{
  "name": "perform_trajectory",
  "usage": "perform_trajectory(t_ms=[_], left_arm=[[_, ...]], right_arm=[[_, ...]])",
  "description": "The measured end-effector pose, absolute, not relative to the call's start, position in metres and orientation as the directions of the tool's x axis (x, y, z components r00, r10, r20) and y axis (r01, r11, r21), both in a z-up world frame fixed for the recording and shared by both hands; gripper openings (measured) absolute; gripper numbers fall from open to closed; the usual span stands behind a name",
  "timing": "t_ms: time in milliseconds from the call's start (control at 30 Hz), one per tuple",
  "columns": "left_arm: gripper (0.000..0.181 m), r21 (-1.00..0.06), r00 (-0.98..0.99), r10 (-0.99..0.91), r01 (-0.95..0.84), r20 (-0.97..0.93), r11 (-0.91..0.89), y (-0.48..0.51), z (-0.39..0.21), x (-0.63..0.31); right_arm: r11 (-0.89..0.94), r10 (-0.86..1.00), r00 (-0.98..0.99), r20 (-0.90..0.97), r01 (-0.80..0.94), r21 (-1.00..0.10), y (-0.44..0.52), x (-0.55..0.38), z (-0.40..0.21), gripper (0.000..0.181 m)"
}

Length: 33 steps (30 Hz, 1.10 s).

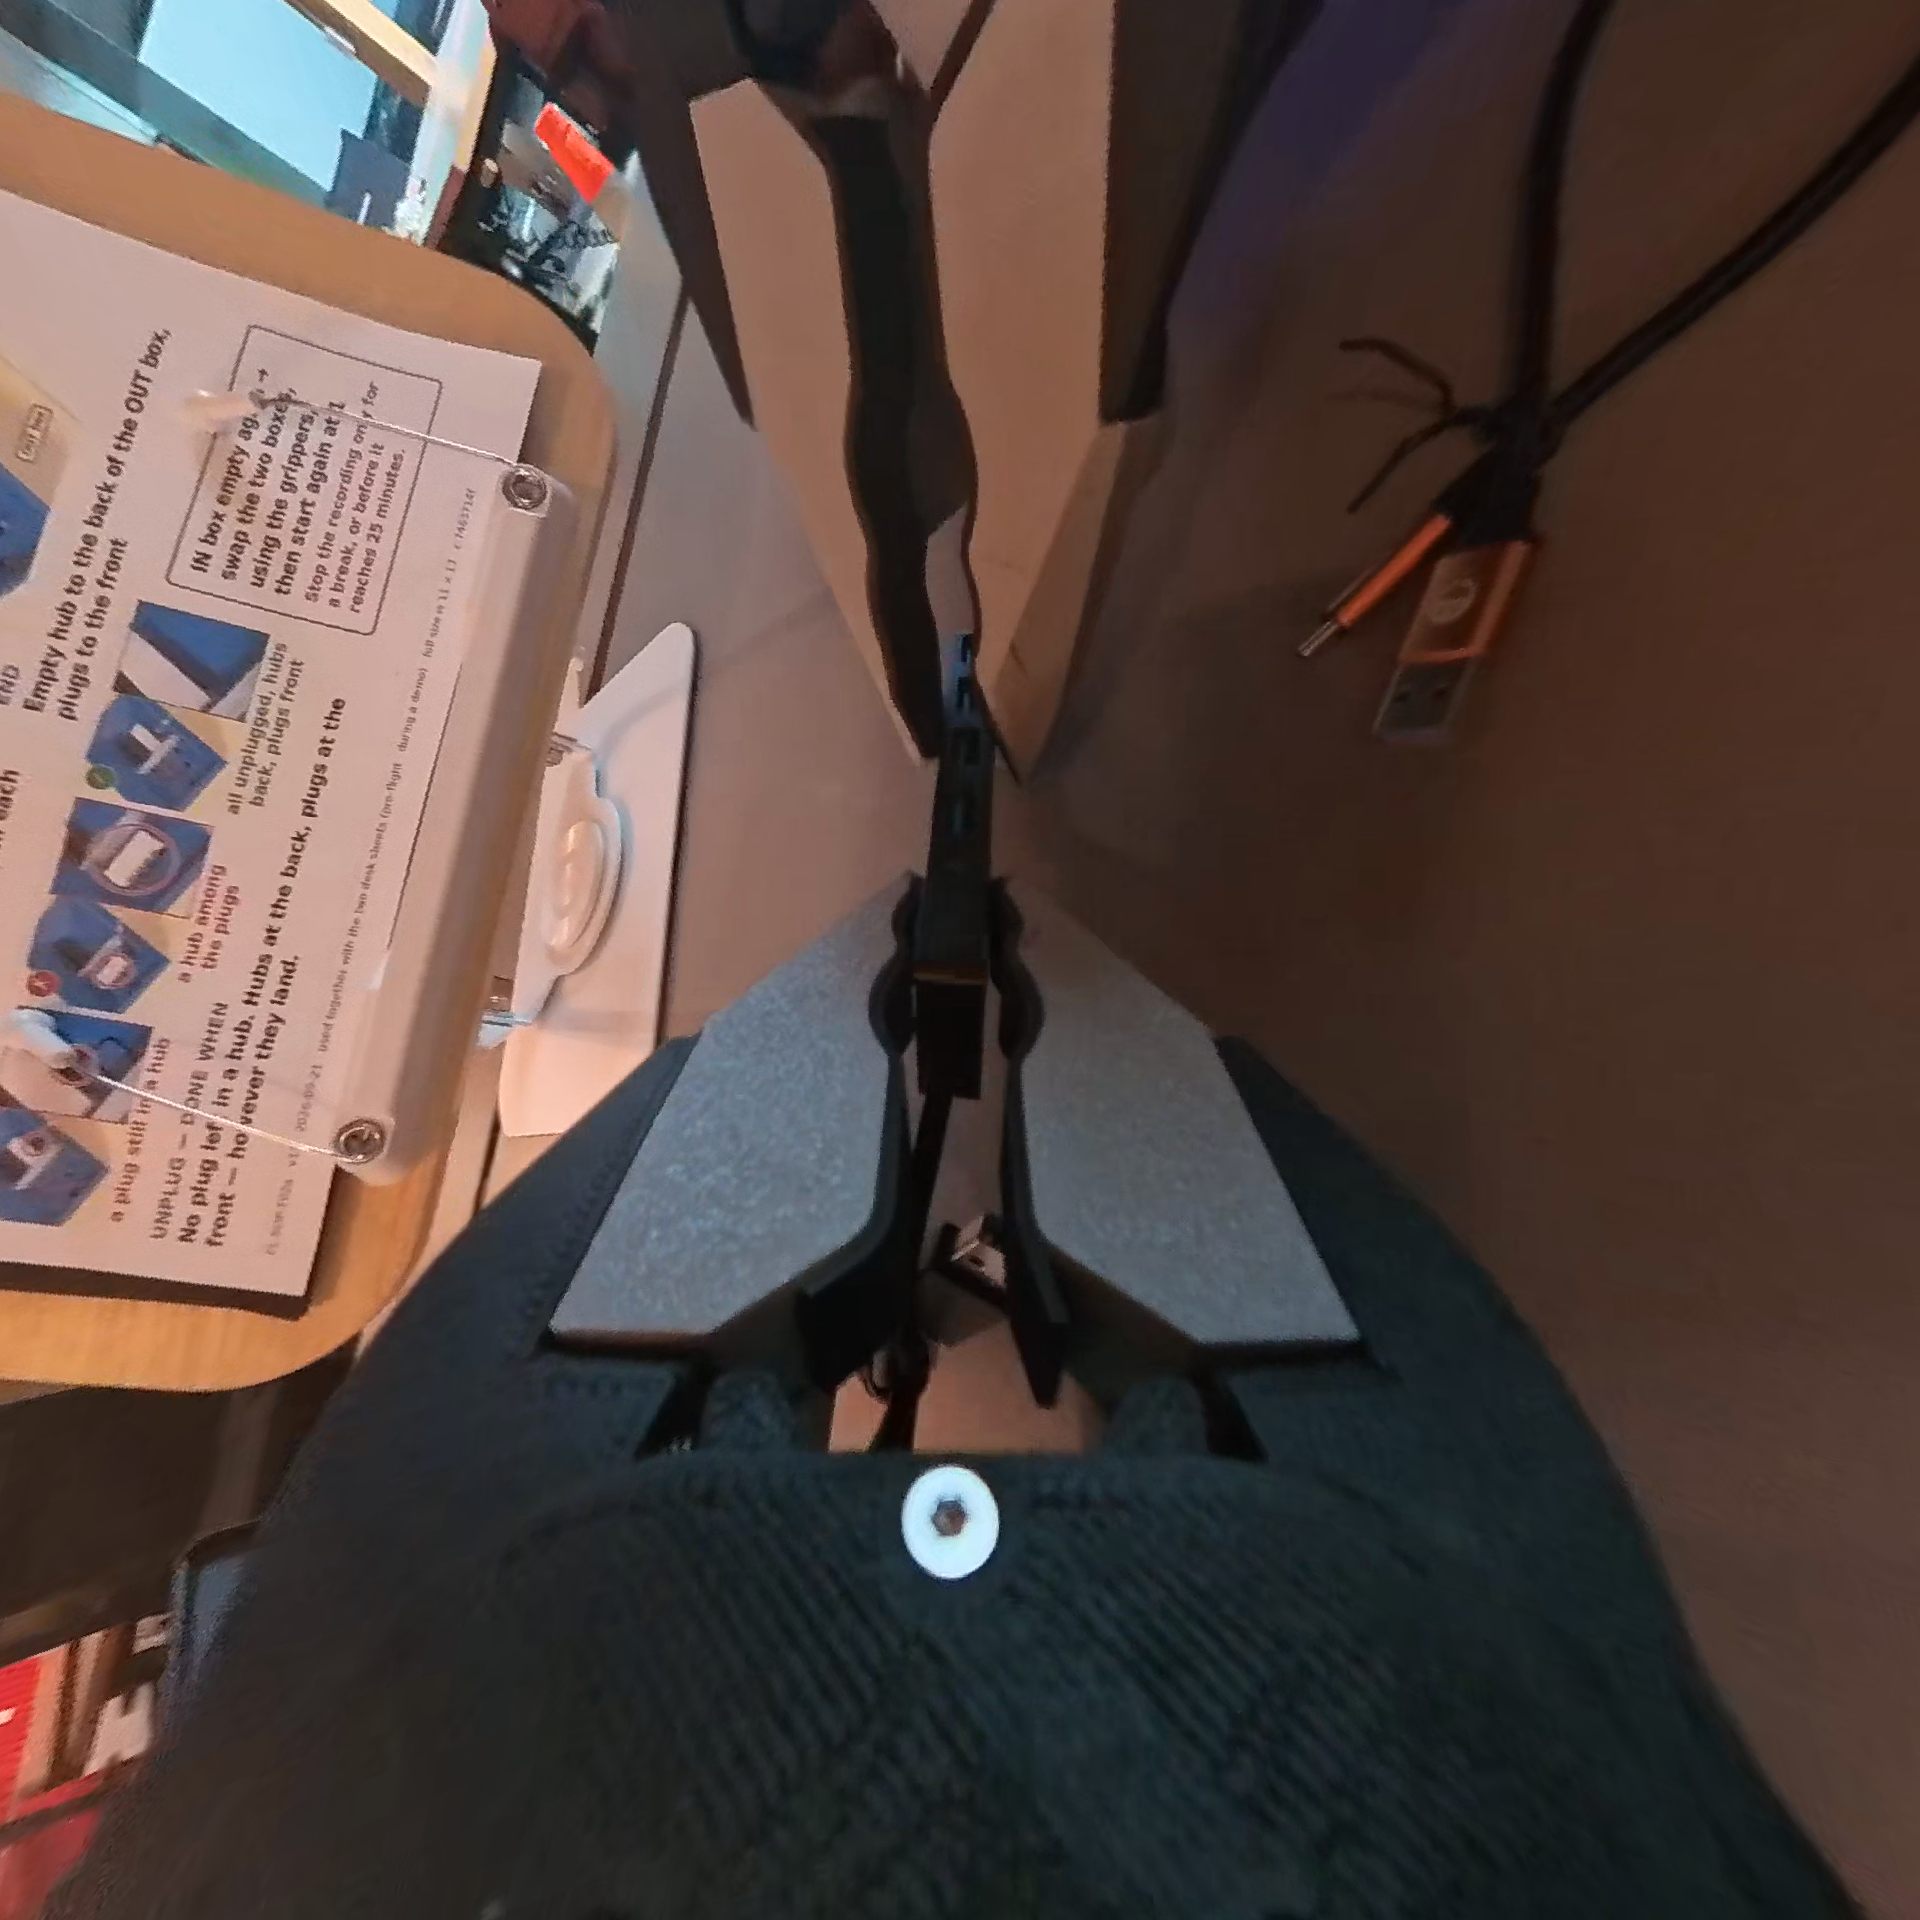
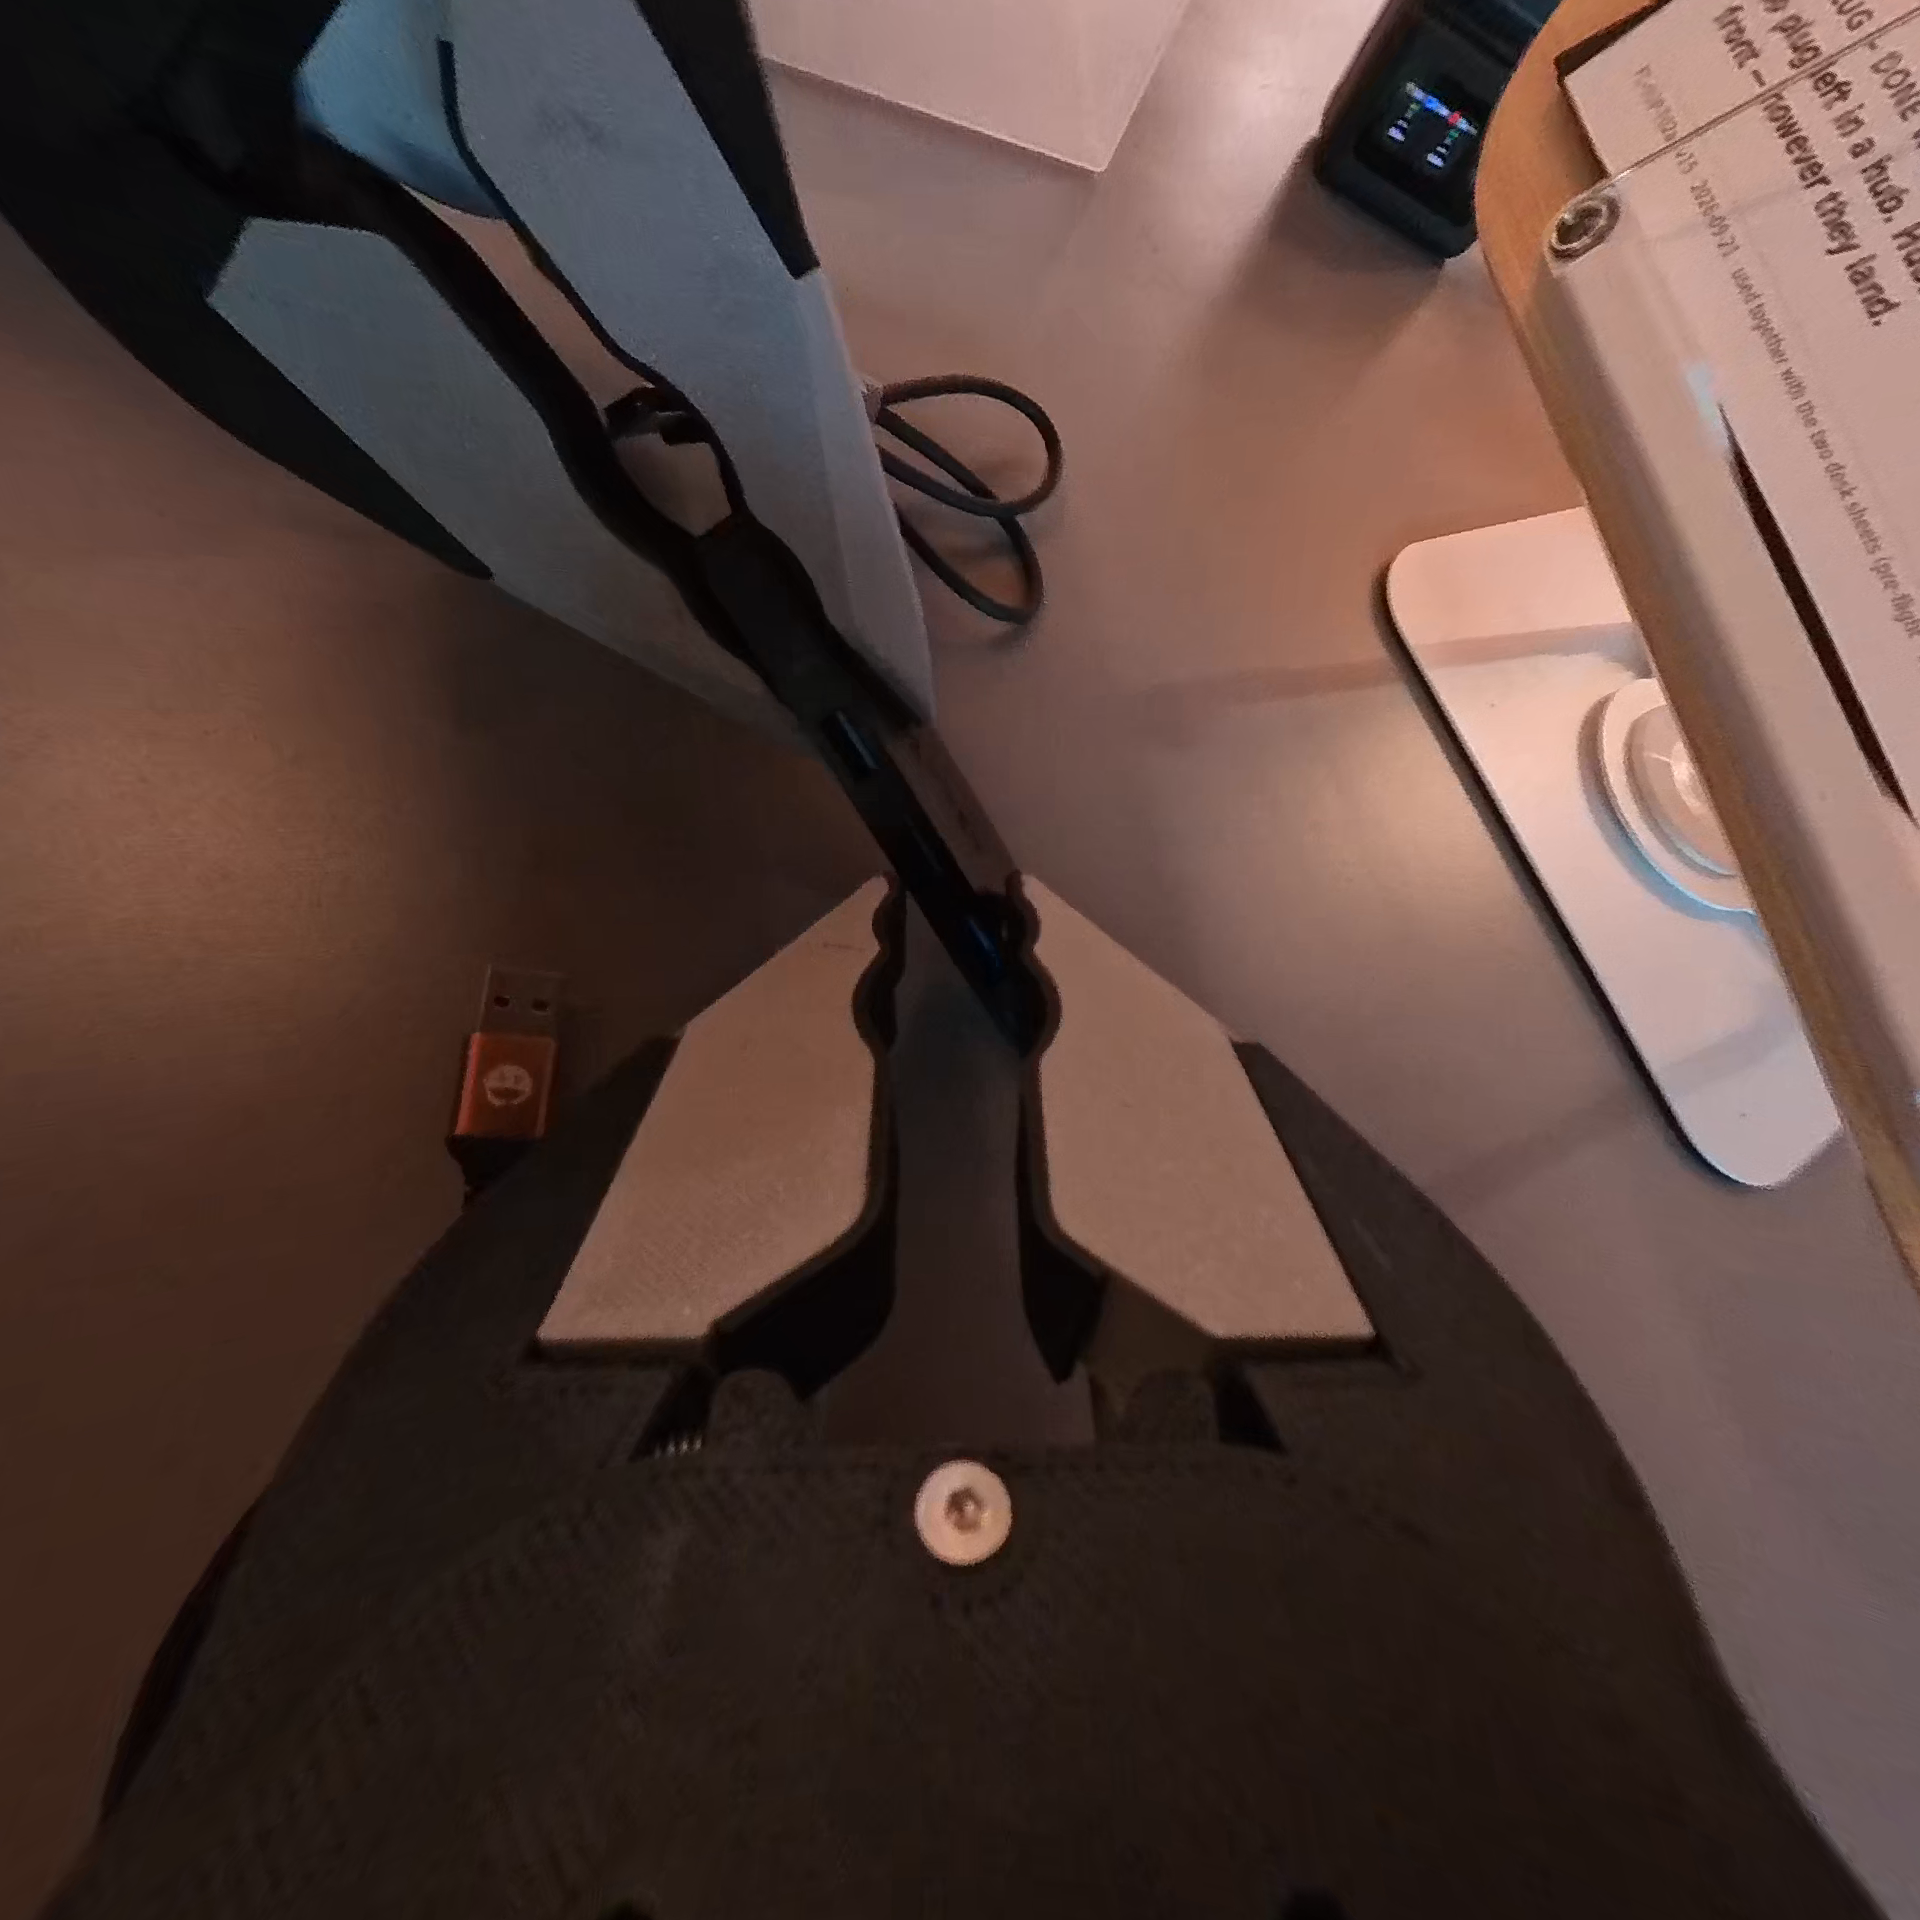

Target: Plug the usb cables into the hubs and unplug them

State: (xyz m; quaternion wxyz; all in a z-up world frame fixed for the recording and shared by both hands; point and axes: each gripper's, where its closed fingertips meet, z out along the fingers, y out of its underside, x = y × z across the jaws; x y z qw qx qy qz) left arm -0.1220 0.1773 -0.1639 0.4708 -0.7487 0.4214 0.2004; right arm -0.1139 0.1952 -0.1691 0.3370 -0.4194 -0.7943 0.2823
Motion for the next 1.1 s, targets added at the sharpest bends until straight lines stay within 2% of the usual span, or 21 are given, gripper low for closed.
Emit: perform_trajectory(t_ms=[100, 200, 400, 500, 567, 600, 700, 800, 933, 1100], left_arm=[[0.009, -0.463, 0.52, -0.38, -0.854, -0.765, -0.237, 0.18, -0.16, -0.139], [0.009, -0.32, 0.391, -0.275, -0.908, -0.878, -0.271, 0.182, -0.15, -0.165], [0.009, -0.155, 0.209, -0.148, -0.938, -0.967, -0.31, 0.18, -0.13, -0.191], [0.009, -0.181, 0.237, -0.159, -0.935, -0.958, -0.303, 0.181, -0.133, -0.188], [0.009, -0.215, 0.27, -0.169, -0.933, -0.948, -0.287, 0.182, -0.134, -0.184], [0.009, -0.221, 0.274, -0.165, -0.934, -0.948, -0.282, 0.182, -0.132, -0.182], [0.009, -0.225, 0.265, -0.126, -0.937, -0.956, -0.269, 0.18, -0.12, -0.18], [0.009, -0.252, 0.283, -0.11, -0.939, -0.953, -0.235, 0.177, -0.112, -0.174], [0.009, -0.219, 0.245, -0.104, -0.952, -0.964, -0.215, 0.176, -0.11, -0.166], [0.009, -0.2, 0.223, -0.126, -0.964, -0.967, -0.175, 0.176, -0.114, -0.149]], right_arm=[[0.463, 0.875, -0.382, 0.298, 0.473, -0.749, 0.203, -0.111, -0.158, 0.014], [0.437, 0.853, -0.481, 0.205, 0.442, -0.783, 0.181, -0.096, -0.145, 0.017], [0.555, 0.733, -0.661, 0.162, 0.443, -0.704, 0.143, -0.055, -0.154, 0.021], [0.577, 0.707, -0.701, 0.096, 0.493, -0.651, 0.134, -0.046, -0.174, 0.027], [0.609, 0.699, -0.71, 0.083, 0.531, -0.589, 0.134, -0.045, -0.192, 0.025], [0.625, 0.695, -0.715, 0.08, 0.544, -0.56, 0.135, -0.045, -0.199, 0.016], [0.621, 0.726, -0.674, 0.135, 0.56, -0.548, 0.149, -0.053, -0.197, 0.013], [0.561, 0.759, -0.638, 0.129, 0.542, -0.625, 0.159, -0.058, -0.183, 0.012], [0.444, 0.785, -0.615, 0.076, 0.472, -0.762, 0.163, -0.06, -0.151, 0.011], [0.361, 0.808, -0.586, 0.058, 0.415, -0.835, 0.17, -0.063, -0.131, 0.011]])
